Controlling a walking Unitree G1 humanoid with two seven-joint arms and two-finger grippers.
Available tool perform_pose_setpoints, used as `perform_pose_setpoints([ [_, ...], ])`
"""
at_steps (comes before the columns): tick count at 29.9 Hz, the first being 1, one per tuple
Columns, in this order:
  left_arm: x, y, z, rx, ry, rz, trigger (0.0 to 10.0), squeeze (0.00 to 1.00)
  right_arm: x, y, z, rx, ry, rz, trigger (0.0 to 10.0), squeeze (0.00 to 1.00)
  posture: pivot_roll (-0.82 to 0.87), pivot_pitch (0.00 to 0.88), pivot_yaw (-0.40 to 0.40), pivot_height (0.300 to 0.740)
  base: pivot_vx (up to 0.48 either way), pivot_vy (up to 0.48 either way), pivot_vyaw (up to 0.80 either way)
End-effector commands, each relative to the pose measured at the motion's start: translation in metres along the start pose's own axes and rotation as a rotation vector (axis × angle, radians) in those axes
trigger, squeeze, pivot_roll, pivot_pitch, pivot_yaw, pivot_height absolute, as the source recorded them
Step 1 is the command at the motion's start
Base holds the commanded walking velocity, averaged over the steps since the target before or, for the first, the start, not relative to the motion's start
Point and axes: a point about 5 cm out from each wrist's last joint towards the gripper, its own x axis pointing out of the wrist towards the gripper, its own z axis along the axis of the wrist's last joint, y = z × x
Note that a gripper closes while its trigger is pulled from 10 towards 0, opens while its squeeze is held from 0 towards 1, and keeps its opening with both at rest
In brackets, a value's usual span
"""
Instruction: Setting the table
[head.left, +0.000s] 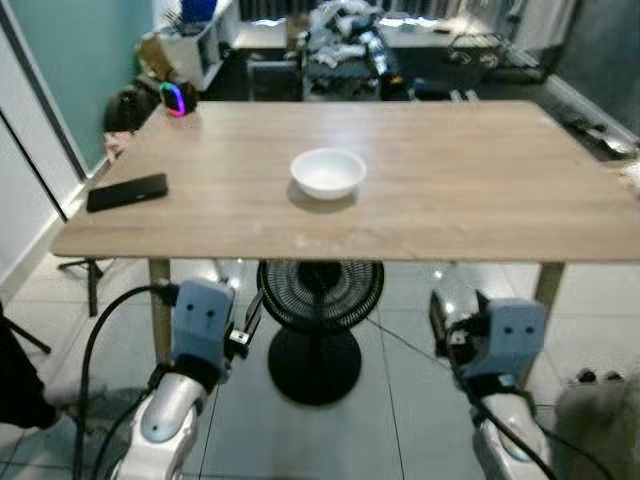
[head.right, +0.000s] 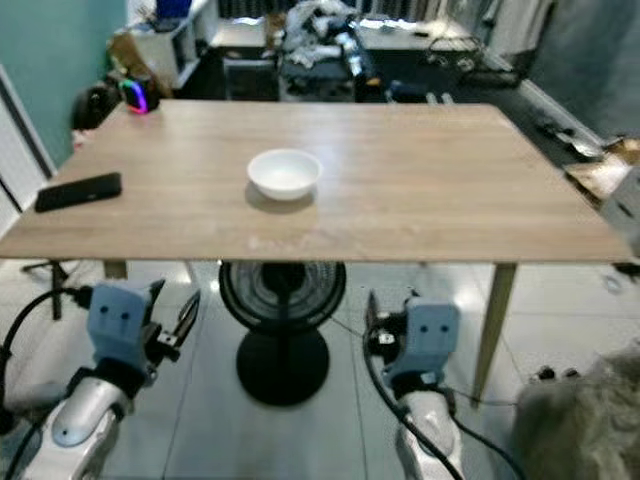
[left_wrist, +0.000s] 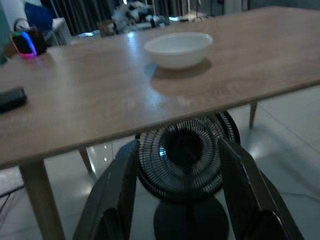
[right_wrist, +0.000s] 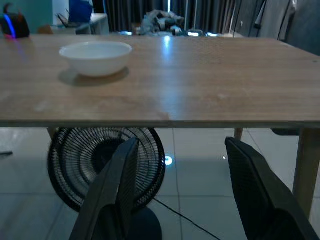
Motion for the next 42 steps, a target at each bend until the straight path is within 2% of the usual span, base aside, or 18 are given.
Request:
perform_pose_setpoints([
  [1,-0.001,0.001,-0.004,-0.015,0.03,0.007,10.0,0.0,-0.001,0.002,-0.001,-0.001,0.007,0.01,10.0,0.0,-0.03,0.0,0.063,0.74,0.0,0.0,0.0],
  [8,0.0,0.002,-0.006,-0.071,0.058,0.019,10.0,0.0,-0.001,0.002,-0.002,0.014,0.015,0.011,10.0,0.0,-0.03,0.0,0.062,0.74,0.0,0.0,-0.57],
  [14,0.001,0.003,-0.009,-0.092,0.085,0.028,10.0,0.0,0.0,0.002,-0.003,0.015,0.021,0.012,10.0,0.0,-0.03,0.0,0.063,0.74,0.0,0.0,-0.8],
  [16,0.0,0.002,-0.016,-0.083,0.122,0.018,10.0,0.0,-0.001,0.003,-0.007,0.012,0.044,0.023,10.0,0.0,-0.03,0.0,0.062,0.74,0.0,0.0,-0.8],
  [18,-0.006,0.003,-0.037,-0.052,0.216,0.006,10.0,0.0,-0.006,0.004,-0.026,-0.031,0.141,0.059,10.0,0.0,-0.03,0.0,0.062,0.74,0.0,0.0,-0.8],
  [20,-0.011,0.014,-0.053,-0.059,0.289,0.054,10.0,0.0,-0.014,0.004,-0.045,-0.037,0.237,0.095,10.0,0.0,-0.03,0.0,0.062,0.74,0.0,0.0,-0.8],
  [22,-0.012,0.019,-0.057,-0.055,0.308,0.077,10.0,0.0,-0.017,0.004,-0.051,-0.034,0.27,0.109,10.0,0.0,-0.04,0.0,0.062,0.74,0.0,0.0,-0.8],
  [23,-0.024,0.031,-0.077,-0.003,0.399,0.081,10.0,0.0,-0.028,0.004,-0.075,-0.058,0.377,0.164,10.0,0.0,-0.04,0.0,0.062,0.74,0.0,0.0,-0.8],
  [25,-0.035,0.037,-0.093,0.025,0.47,0.078,10.0,0.0,-0.037,0.003,-0.09,-0.074,0.446,0.201,10.0,0.0,-0.03,0.0,0.062,0.74,0.0,0.0,-0.8],
  [28,-0.056,0.036,-0.119,0.041,0.584,0.084,10.0,0.0,-0.049,0.006,-0.112,-0.044,0.562,0.217,10.0,0.0,-0.03,0.0,0.061,0.74,0.0,0.0,-0.8],
  [30,-0.068,0.035,-0.131,0.019,0.639,0.124,10.0,0.0,-0.057,0.011,-0.123,-0.022,0.623,0.226,10.0,0.0,-0.03,0.0,0.059,0.74,0.0,0.0,-0.8],
  [32,-0.076,0.034,-0.136,-0.038,0.65,0.143,10.0,0.0,-0.063,0.012,-0.132,-0.015,0.682,0.192,10.0,0.0,-0.02,0.0,0.053,0.74,0.0,0.0,-0.8],
  [35,-0.081,0.036,-0.142,-0.019,0.665,0.145,10.0,0.0,-0.066,0.011,-0.138,-0.011,0.728,0.17,10.0,0.0,-0.02,0.0,0.048,0.74,0.0,0.0,-0.8],
  [36,-0.082,0.028,-0.146,-0.037,0.668,0.082,10.0,0.0,-0.067,0.011,-0.141,-0.015,0.751,0.173,10.0,0.0,-0.02,0.0,0.039,0.74,0.0,0.0,-0.8],
  [40,-0.078,0.019,-0.147,-0.071,0.635,0.015,10.0,0.0,-0.069,0.011,-0.144,-0.044,0.75,0.178,10.0,0.0,-0.03,0.0,0.034,0.74,0.0,0.0,-0.8],
  [42,-0.075,0.016,-0.148,-0.082,0.618,-0.019,10.0,0.0,-0.071,0.008,-0.145,-0.036,0.75,0.141,10.0,0.0,-0.04,0.0,0.036,0.74,0.0,0.0,-0.8],
])
